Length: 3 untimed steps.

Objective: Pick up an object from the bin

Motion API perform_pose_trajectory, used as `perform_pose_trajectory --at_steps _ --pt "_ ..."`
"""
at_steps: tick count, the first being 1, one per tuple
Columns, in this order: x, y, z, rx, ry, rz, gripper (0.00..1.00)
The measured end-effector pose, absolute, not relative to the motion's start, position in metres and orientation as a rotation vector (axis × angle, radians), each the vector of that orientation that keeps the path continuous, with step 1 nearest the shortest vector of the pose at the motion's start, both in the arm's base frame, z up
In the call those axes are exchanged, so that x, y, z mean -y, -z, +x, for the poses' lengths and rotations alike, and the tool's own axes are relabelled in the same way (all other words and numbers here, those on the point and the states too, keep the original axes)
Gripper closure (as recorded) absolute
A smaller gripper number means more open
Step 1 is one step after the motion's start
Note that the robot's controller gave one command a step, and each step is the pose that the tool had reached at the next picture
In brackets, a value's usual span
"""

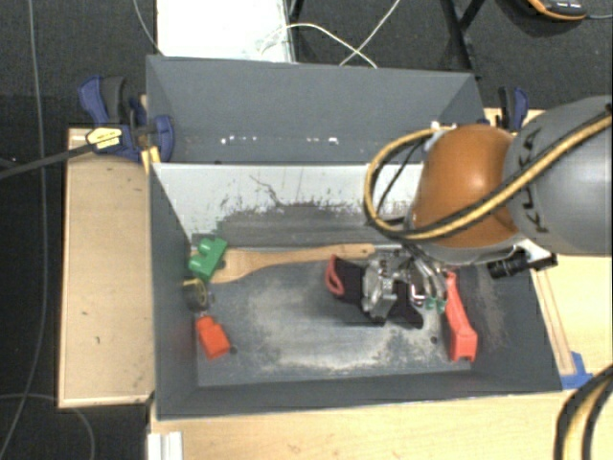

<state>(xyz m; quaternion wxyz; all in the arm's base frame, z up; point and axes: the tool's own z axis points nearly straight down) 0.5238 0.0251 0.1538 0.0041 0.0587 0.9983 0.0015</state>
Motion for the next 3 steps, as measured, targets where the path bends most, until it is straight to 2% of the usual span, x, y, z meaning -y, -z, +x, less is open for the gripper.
perform_pose_trajectory --at_steps 1,2,3 --pt "-0.029 -0.267 0.515 -3.122 -0.004 0.136 1.00" --pt "-0.038 -0.268 0.495 -3.143 -0.004 0.099 1.00" --pt "-0.055 -0.249 0.515 -3.092 -0.008 0.437 1.00"
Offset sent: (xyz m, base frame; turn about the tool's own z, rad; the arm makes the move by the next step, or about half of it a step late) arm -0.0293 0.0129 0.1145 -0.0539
